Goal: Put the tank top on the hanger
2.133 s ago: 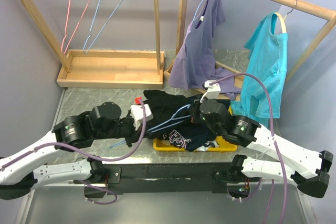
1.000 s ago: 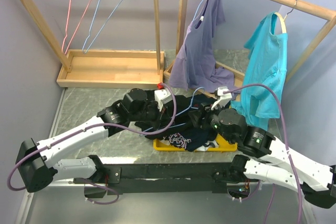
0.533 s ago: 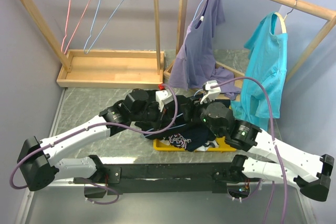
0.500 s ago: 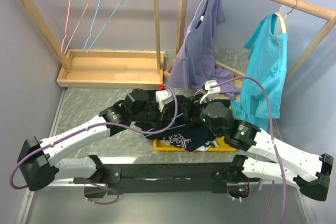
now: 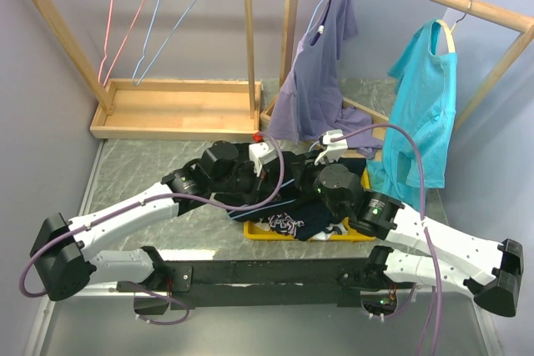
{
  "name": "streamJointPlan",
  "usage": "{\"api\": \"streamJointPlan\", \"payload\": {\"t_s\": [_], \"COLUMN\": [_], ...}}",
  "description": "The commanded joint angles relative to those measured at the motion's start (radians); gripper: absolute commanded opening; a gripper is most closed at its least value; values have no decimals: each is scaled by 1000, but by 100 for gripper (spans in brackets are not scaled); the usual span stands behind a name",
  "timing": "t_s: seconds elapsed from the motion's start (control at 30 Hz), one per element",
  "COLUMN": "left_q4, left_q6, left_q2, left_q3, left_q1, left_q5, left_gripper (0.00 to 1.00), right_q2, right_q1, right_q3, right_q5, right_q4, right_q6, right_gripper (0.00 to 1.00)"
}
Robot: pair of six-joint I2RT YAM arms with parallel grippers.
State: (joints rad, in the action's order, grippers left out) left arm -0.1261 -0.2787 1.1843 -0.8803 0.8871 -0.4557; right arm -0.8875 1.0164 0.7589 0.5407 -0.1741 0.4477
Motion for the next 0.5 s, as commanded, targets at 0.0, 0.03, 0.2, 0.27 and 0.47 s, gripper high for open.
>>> {"api": "streamJointPlan", "payload": {"t_s": [0.0, 0.03, 0.2, 0.27, 0.47], "left_q4": [95, 92, 66, 63, -39], "left_q6": [-43, -45, -68, -88, -189], "left_q2": [1, 5, 6, -12, -64], "left_q3": [1, 0, -9, -8, -51], "left_q1": [6, 6, 6, 6, 4], "left_q5": [-26, -21, 47, 92, 370], "left_gripper": [1, 2, 35, 47, 64], "right_q2": [-14, -16, -28, -37, -54], "right_q1": [-2, -4, -1, 1, 5], "right_q3": [-13, -15, -10, -7, 11], "right_q5": [44, 48, 84, 97, 191], "right_q4": [54, 54, 54, 51, 15], "right_q6": [19, 20, 11, 8, 42], "right_gripper": [34, 26, 0, 0, 0]}}
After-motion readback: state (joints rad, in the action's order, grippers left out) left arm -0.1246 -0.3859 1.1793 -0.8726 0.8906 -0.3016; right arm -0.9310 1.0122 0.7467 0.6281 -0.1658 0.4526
